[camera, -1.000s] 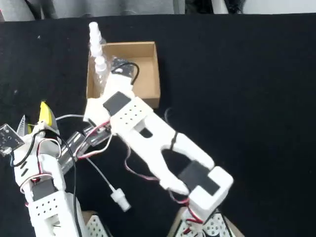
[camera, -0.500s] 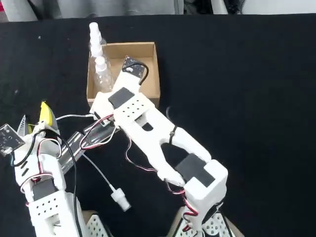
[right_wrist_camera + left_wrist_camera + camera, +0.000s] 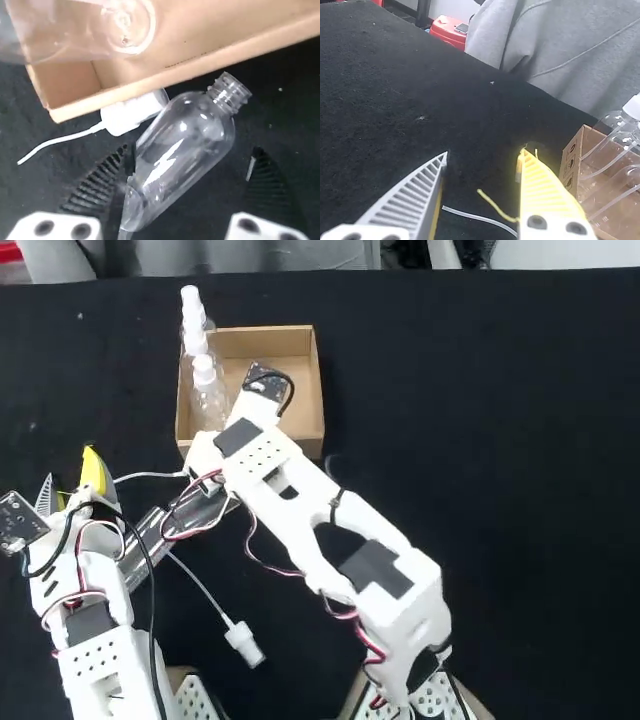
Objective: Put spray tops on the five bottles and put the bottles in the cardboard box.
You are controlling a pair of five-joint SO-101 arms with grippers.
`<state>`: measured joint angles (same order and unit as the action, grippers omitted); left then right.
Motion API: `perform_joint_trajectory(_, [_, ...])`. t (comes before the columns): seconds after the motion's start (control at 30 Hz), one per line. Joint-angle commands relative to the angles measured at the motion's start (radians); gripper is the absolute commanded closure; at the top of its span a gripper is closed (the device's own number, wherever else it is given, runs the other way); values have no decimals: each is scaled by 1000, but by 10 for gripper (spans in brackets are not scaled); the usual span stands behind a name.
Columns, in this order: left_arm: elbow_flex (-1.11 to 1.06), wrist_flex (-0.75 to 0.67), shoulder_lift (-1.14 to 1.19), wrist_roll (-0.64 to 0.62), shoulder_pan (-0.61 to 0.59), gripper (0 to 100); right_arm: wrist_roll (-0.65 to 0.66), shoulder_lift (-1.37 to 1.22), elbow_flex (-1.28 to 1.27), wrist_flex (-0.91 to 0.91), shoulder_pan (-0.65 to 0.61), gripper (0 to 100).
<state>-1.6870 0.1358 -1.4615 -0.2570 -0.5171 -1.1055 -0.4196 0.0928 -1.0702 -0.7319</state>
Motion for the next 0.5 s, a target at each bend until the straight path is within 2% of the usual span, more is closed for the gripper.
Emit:
perform_joint_trajectory(0.0, [-12,-6,-15,11,-2,792,-20,-5,79,-6,21,694])
perform_joint_trajectory(0.13, [-12,-6,-15,11,-2,792,-35,-8,79,-9,20,696])
perform_joint_trajectory(0.33, [-12,-6,-15,11,-2,792,-23,-13,74,-9,26,836])
perform_joint_trajectory(0.47, [-12,-6,-15,11,-2,792,25,-15,42,-26,54,848])
